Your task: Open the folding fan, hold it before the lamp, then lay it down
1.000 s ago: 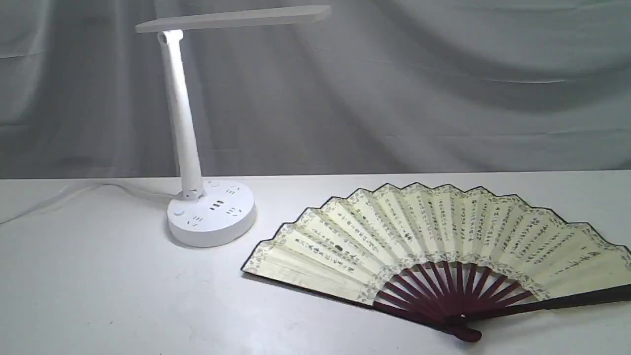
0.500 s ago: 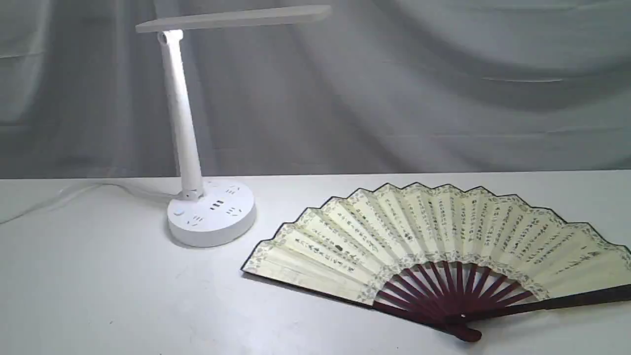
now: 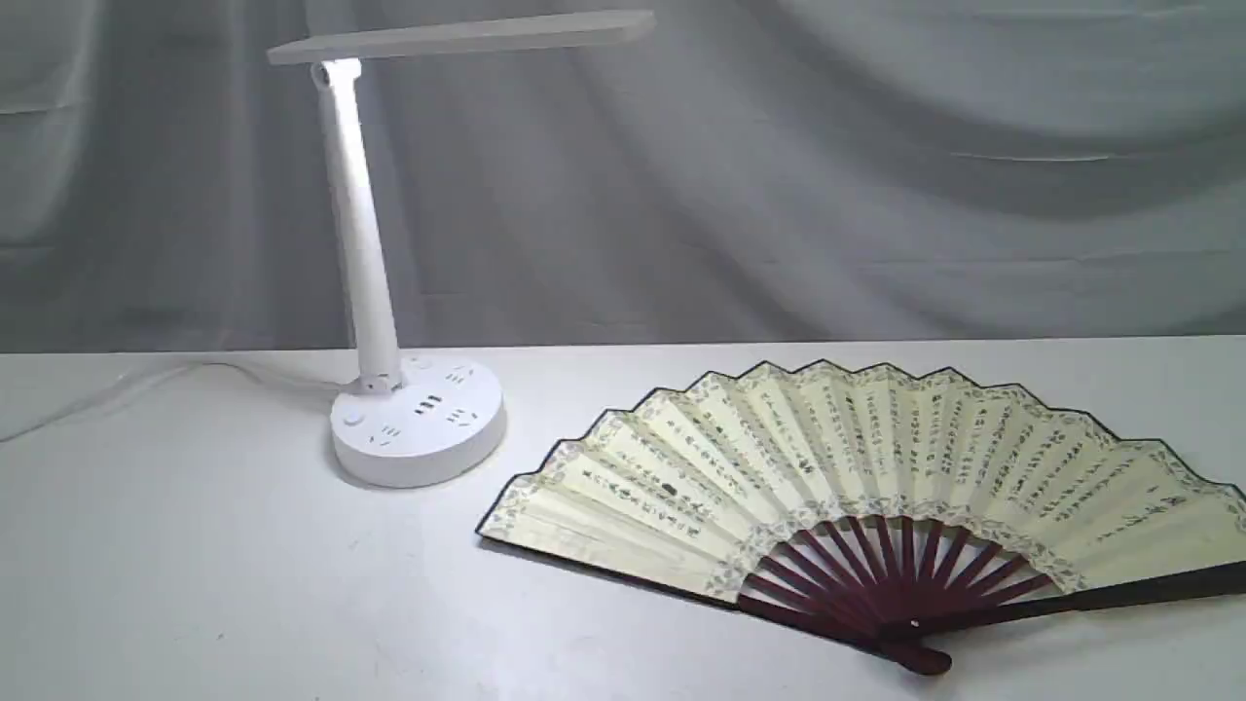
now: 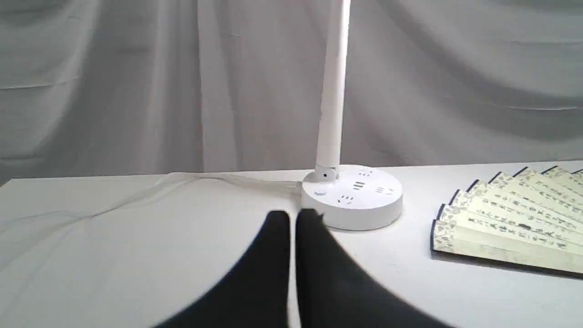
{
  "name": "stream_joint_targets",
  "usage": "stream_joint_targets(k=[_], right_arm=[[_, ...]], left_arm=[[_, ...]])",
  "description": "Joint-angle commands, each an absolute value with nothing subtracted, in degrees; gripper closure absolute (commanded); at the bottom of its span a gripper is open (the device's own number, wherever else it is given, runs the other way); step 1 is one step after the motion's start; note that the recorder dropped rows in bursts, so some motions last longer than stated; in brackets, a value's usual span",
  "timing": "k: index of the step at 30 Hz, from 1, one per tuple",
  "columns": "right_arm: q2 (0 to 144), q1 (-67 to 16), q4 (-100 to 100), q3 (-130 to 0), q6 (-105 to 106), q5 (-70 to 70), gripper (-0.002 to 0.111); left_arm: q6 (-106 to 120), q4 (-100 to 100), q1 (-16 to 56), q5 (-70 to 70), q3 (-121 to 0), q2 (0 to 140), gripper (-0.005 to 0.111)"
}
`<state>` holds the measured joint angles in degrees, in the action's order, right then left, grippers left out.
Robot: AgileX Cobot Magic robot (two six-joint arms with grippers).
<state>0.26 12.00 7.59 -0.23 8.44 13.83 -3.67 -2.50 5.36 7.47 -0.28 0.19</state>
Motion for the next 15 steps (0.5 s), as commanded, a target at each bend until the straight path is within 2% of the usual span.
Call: stream_joint_targets(k=[1,12,15], right_arm=[[0.0,11.9,6.3,0.0,9.2,12.9,0.108],[0.0,11.9,1.7,0.0,8.7,13.0,0.108],[0.0,11.9,-3.7,0.0,2.0,13.0,0.108]], left_arm=[[-3.8,-2.7,5.3,7.6,0.0,0.0,0.105],[-3.8,-2.7,5.3,7.6,0.0,0.0,0.105],[-3.8,-2.7,5.3,7.6,0.0,0.0,0.105]])
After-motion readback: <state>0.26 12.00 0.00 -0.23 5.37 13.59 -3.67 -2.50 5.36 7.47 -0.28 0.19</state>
